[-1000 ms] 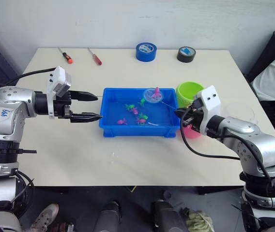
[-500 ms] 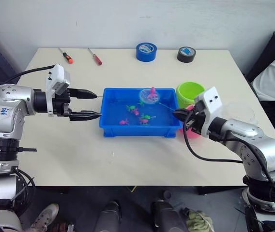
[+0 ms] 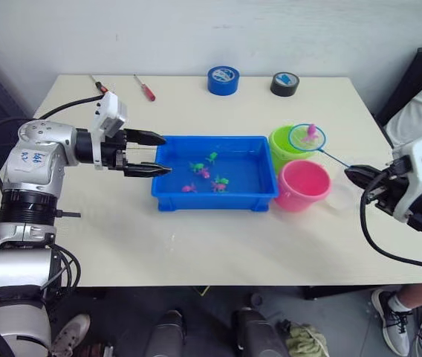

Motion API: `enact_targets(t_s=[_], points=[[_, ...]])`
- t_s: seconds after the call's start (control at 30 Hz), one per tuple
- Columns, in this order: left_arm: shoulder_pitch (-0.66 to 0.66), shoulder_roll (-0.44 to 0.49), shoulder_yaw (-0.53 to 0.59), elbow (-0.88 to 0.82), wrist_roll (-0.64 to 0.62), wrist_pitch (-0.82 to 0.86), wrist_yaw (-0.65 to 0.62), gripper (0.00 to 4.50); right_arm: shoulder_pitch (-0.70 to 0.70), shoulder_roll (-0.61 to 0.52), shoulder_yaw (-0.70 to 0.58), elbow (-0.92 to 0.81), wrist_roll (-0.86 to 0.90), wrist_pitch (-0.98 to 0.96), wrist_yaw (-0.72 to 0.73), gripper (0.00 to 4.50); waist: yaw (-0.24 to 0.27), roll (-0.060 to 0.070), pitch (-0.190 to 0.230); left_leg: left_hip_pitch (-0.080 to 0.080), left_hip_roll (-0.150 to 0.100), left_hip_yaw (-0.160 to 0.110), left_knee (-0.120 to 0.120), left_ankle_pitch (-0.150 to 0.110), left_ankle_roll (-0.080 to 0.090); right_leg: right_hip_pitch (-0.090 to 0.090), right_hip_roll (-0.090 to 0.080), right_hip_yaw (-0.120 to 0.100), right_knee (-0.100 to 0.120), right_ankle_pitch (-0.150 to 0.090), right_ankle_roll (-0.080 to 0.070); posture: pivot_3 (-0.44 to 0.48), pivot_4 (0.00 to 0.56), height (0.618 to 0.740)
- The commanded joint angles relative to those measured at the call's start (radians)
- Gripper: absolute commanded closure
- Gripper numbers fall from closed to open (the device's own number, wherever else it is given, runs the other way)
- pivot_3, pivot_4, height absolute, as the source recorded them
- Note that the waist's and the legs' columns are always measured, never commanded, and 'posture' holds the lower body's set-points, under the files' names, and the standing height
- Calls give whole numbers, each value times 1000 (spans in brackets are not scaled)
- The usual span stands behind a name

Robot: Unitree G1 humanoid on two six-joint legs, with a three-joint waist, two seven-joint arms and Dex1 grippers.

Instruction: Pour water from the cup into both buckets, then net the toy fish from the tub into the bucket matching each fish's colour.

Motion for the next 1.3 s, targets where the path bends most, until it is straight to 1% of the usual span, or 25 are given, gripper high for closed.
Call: enact_targets(t_s=[0.03,0.13,0.23,0.4,0.53,0.63,0.93,1.07,1.2,1.3], points=[[-49,-14,-2,34,15,-39,-23,187,61,-28,-46,-83,-14,-45,13,4500,0,0,0,0,0,0,0,0,0,0,0,0,0,0,0,0,150,734],[-73,-34,-10,79,34,-67,-38,187,129,-42,-37,-108,-52,-88,14,4500,0,0,0,0,-1,0,2,0,0,0,0,0,1,0,0,0,150,734],[-96,-52,-12,122,50,-92,-52,187,207,-70,8,-115,-148,-182,7,4500,0,0,0,0,-1,0,3,0,0,1,-1,0,1,0,0,0,150,734],[-122,-70,-14,168,68,-120,-69,187,288,-121,83,-83,-329,-333,-15,4500,1,0,0,0,-1,0,5,0,0,1,0,0,2,0,0,0,150,734],[-134,-75,-15,189,76,-132,-79,187,314,-145,116,-57,-435,-457,-12,4500,-1,0,0,0,-1,0,6,0,0,1,0,0,2,0,0,0,150,734],[-135,-78,-13,195,81,-136,-84,187,339,-189,129,-22,-546,-579,-8,4500,0,0,0,0,-1,0,6,0,0,1,0,0,2,0,0,0,150,734],[-129,-80,-9,188,82,-135,-86,187,339,-239,135,70,-743,-842,-11,4500,0,0,0,0,-1,0,9,0,0,2,0,0,3,0,1,0,150,734],[-126,-79,-8,186,82,-134,-86,187,371,-254,119,107,-833,-972,-15,4500,1,0,0,0,-1,0,9,0,0,2,0,0,4,0,1,0,150,734],[-127,-81,-8,186,82,-134,-85,187,394,-257,104,130,-956,-1093,-69,4500,0,0,0,-1,-2,1,10,0,0,3,0,0,4,0,1,0,150,734],[-128,-85,-10,188,83,-136,-87,187,411,-237,105,141,-1055,-1143,-124,4500,0,0,0,0,-2,1,11,0,0,3,0,0,4,0,1,0,150,734]])
